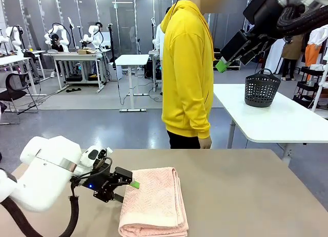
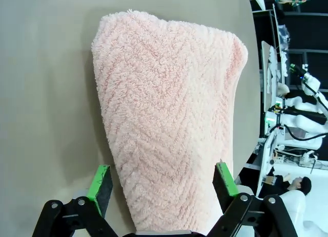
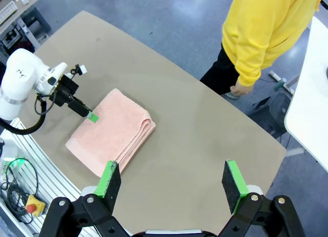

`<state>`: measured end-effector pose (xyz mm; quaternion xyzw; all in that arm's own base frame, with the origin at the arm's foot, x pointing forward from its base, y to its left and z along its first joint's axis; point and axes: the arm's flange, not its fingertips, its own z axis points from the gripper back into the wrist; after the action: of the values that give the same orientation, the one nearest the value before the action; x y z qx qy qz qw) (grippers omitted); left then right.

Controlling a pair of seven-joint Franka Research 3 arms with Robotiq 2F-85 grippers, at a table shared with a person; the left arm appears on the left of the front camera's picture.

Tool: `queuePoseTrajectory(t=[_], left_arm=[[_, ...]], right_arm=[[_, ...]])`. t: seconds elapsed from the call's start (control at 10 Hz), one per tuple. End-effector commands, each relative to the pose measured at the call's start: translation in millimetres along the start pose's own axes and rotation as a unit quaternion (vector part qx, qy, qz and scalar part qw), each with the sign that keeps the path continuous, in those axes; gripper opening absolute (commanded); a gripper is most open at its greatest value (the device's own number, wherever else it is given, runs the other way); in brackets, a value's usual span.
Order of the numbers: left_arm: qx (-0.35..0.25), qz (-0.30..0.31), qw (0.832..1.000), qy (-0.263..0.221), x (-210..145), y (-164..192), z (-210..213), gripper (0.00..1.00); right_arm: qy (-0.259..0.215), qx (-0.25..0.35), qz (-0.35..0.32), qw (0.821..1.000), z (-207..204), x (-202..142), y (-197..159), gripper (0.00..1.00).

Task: Fold the towel.
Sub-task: Pick up the 100 cm Hotel Towel and place it on the left side of the table.

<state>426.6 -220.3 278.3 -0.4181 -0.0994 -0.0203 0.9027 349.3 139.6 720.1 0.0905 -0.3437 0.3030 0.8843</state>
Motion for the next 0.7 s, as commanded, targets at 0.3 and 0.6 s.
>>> queuePoseTrajectory(t=[0.3, 0.6], left_arm=[[-0.024, 0.002, 1.000, -0.016, -1.9, 3.1, -28.9, 0.87], [-0.025, 0.005, 1.000, -0.015, -3.5, 2.5, -30.2, 0.62]], right_arm=[[0.005, -0.001, -0.002, 1.000, 1.6, 1.9, -1.3, 1.00], [0.005, -0.001, -0.002, 1.000, 1.6, 1.9, -1.3, 1.00]])
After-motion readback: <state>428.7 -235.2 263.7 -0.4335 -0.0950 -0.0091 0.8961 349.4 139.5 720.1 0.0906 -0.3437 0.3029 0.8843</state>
